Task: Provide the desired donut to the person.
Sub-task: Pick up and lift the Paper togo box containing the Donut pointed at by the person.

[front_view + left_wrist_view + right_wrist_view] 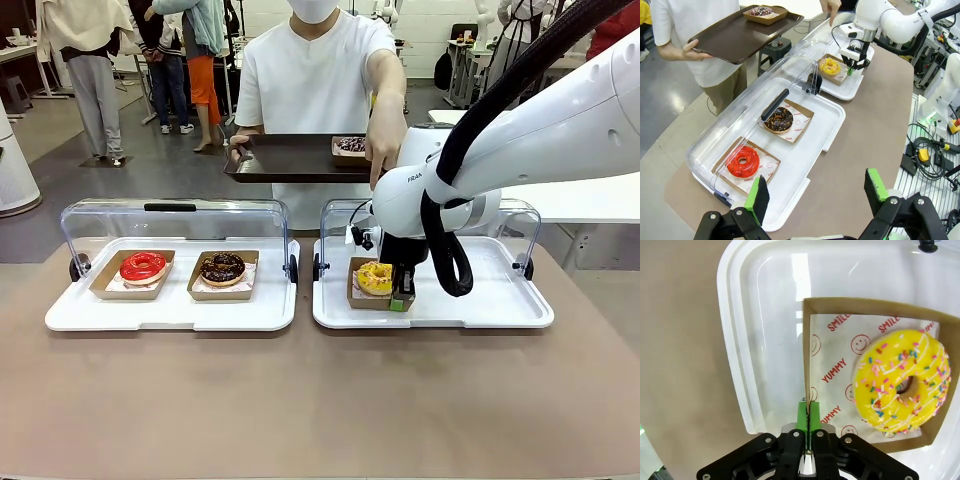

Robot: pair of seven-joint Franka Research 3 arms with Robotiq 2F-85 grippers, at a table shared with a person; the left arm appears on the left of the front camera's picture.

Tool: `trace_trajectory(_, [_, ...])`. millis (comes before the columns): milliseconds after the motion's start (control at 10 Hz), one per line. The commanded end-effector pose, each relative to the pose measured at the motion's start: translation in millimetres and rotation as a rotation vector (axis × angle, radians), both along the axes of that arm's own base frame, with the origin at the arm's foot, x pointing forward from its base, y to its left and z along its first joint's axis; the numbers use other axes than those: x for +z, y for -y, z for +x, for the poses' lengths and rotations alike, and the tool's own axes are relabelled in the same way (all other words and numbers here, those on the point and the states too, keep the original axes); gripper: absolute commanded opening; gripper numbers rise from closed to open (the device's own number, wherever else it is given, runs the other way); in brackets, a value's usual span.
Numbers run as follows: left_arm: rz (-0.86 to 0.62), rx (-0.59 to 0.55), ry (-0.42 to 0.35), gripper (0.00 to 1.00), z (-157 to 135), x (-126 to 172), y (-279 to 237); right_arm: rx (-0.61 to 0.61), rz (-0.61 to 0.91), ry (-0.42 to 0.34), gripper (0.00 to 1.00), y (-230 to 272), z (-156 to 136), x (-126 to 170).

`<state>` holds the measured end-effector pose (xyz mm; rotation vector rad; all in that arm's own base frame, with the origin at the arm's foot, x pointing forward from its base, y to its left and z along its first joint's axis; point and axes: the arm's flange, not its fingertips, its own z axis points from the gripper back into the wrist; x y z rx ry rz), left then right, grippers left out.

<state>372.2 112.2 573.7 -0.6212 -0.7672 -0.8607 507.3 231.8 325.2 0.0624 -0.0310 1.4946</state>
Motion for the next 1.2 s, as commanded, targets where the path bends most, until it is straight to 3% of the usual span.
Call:
trace_trajectory(0, [-0.001,0.001,0.002,1.00,1,1,1,0.014,-0.032,0.023,0.00,2,2,-5])
trace_trajectory(300, [-0.001,0.001,0.002,1.00,1,1,1,0.007,-0.066,-0.016,0.00,-4,-10,9])
trace_trajectory(500, [-0.001,0.001,0.002,1.00,1,1,1,-0.037,-0.152,-0.092,0.00,-13,-44,51])
trace_trajectory(900, [-0.001,0.001,0.002,1.00,1,1,1,0.053,-0.174,-0.034,0.00,-19,-126,150])
trace_trajectory(1100, [-0.001,0.001,0.002,1.00,1,1,1,0.083,-0.153,0.001,0.00,-22,-146,196])
